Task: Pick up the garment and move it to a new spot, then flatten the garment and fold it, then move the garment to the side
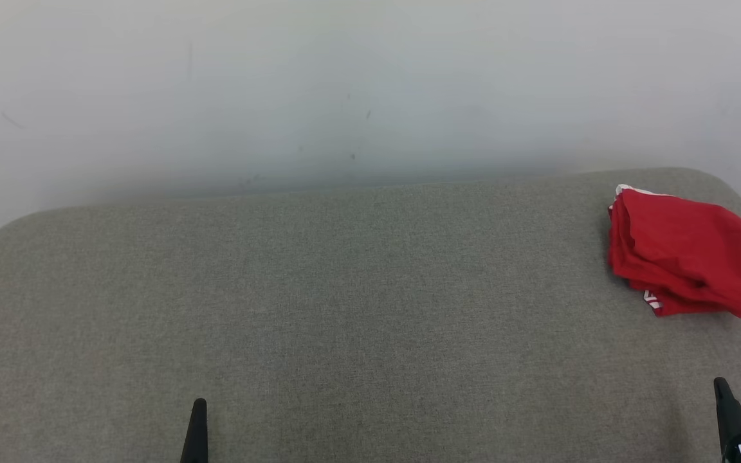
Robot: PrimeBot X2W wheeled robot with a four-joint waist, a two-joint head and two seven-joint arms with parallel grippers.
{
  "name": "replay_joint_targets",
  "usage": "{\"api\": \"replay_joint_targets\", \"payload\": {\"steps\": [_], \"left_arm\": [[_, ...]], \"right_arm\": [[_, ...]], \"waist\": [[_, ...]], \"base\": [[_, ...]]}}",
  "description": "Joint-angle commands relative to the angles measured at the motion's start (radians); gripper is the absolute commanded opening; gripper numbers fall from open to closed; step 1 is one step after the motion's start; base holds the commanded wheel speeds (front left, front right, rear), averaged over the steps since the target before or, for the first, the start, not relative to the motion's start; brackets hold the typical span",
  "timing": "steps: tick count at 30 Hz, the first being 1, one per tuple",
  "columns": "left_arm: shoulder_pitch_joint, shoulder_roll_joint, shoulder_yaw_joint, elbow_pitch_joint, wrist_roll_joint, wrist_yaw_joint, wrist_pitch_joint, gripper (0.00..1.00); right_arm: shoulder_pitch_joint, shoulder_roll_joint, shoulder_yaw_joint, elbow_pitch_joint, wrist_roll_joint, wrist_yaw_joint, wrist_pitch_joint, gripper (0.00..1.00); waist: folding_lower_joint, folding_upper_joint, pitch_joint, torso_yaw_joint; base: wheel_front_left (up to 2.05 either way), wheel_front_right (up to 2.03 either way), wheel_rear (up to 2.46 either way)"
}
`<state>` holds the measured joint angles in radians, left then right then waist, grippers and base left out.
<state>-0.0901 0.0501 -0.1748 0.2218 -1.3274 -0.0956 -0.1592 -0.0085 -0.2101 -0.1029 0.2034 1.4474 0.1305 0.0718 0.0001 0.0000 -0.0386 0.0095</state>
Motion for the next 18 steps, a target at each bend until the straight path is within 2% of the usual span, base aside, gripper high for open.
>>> {"api": "replay_joint_targets", "payload": {"steps": [1, 18], "left_arm": [[-0.025, 0.001, -0.002, 0.0, -0.02, -0.005, 0.003, 0.0], [-0.06, 0.001, -0.018, 0.035, -0.171, -0.018, 0.016, 0.0]], "right_arm": [[-0.009, -0.008, -0.007, -0.004, 0.023, 0.0, 0.009, 0.0], [-0.026, -0.011, -0.055, 0.01, 0.169, 0.0, 0.053, 0.0]], "waist": [[-0.0001, 0.0, 0.001, 0.0], [-0.0001, 0.0, 0.017, -0.004]], "base": [[0.0, 0.0, 0.0], [0.0, 0.0, 0.0]]}}
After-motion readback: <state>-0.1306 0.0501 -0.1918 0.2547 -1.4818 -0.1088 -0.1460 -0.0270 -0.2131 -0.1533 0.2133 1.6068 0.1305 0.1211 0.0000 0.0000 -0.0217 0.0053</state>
